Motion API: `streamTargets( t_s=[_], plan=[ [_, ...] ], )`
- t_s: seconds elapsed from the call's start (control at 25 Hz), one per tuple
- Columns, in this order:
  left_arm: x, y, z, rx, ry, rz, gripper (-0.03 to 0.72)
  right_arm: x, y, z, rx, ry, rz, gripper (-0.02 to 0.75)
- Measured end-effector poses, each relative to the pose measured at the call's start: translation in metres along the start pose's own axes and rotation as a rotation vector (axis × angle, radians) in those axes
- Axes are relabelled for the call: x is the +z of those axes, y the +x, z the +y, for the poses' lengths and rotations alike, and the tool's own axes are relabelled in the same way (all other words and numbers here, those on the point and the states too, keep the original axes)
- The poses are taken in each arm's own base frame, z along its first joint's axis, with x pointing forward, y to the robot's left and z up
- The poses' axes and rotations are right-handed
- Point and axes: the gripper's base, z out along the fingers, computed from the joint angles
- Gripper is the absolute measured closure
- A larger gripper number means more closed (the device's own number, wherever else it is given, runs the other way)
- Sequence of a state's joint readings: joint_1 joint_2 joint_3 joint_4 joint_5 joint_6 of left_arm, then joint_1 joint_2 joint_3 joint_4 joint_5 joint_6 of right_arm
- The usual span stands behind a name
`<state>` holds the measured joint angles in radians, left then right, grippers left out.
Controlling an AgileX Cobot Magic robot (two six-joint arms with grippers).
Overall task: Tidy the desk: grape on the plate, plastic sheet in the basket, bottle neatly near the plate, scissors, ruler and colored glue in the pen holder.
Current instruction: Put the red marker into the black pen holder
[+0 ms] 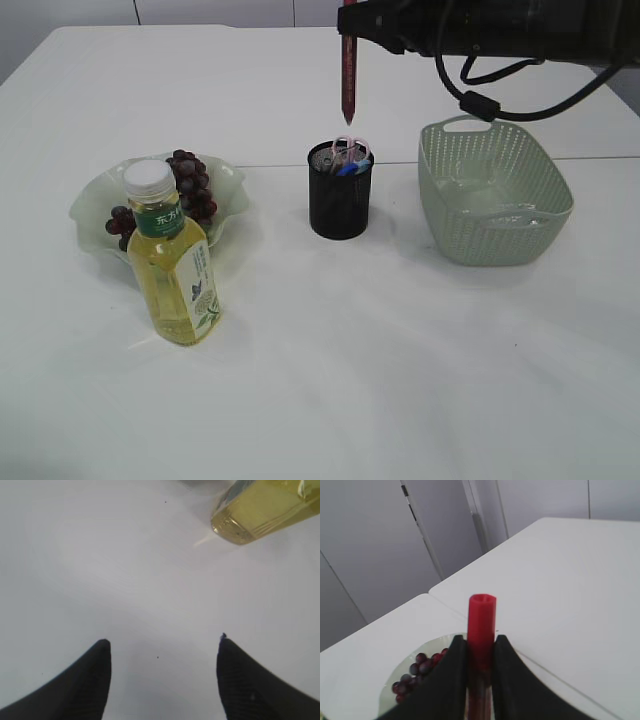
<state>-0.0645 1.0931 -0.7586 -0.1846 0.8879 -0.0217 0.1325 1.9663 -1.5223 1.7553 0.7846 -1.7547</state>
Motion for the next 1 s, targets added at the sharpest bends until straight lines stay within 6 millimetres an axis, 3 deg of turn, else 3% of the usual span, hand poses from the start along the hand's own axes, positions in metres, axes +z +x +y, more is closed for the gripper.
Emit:
streamTargets(
  t_s=[0.24,0.72,1.0],
  plan=[
    [0.0,0.001,0.0,0.0,0.0,0.014,0.202,0.021,0.001,-0.023,-0.102,0.018,-0.029,0.665],
    [0.0,0.002,0.0,0.002,-0.003,0.021,0.202,0.051,0.047,-0.055,-0.19,0.03,0.023,0.665],
    [0.0,0.002,0.001,0.005,-0.006,0.021,0.202,0.062,0.061,-0.067,-0.186,0.028,0.027,0.665]
  ],
)
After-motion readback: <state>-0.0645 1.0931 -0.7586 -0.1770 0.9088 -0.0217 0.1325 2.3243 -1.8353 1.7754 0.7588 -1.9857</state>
